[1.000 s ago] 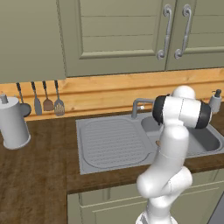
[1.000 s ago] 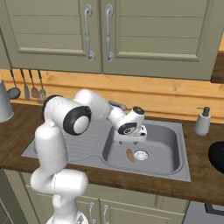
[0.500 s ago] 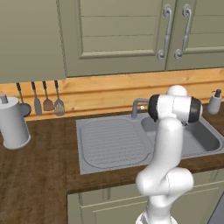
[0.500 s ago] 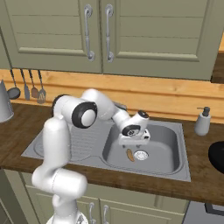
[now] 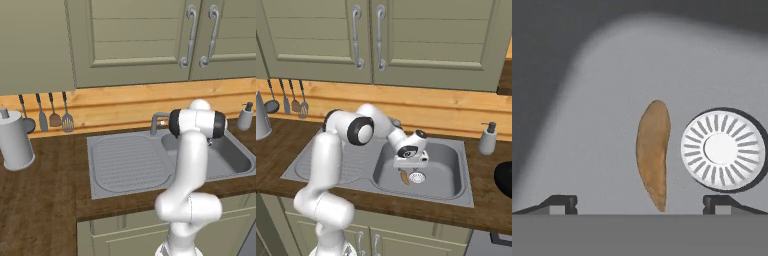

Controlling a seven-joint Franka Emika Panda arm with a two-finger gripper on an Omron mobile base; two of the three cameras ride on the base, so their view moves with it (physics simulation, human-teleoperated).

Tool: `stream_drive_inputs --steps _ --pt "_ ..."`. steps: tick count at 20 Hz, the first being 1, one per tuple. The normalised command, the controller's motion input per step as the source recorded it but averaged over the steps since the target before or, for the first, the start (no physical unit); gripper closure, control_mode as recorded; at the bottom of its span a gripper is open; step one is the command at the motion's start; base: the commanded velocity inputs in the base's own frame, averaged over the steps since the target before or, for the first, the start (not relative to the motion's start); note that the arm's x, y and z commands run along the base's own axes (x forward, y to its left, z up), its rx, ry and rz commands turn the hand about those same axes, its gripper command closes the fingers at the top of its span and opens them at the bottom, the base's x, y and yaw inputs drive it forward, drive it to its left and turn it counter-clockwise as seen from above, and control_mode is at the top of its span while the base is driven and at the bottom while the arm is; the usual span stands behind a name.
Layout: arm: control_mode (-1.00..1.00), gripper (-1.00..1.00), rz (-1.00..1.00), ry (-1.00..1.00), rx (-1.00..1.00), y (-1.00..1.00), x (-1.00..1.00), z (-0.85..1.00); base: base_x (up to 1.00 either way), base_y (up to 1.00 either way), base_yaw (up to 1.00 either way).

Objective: Pick the sweet potato from the sink and place it in the bowl. Then pick the bowl and place it in the microwave. Then close the microwave door and press the start button.

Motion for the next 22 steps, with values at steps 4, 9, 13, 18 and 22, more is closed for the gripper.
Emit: stream_drive_inputs --steps 4,9,13,18,22 --pt "-1.0 -1.0 0.0 0.0 0.0 0.0 0.26 -0.35 0.0 0.0 0.0" --pt "-1.0 -1.0 0.0 0.0 0.0 0.0 0.18 -0.32 0.0 0.0 0.0" --pt "-1.0 -1.0 0.0 0.0 0.0 0.0 0.0 -0.25 0.0 0.0 0.0" --pt "-1.0 -1.0 0.0 0.0 0.0 0.15 -0.03 -0.23 0.0 0.0 0.0" --pt "-1.0 -1.0 0.0 0.0 0.0 0.13 0.0 -0.22 0.0 0.0 0.0"
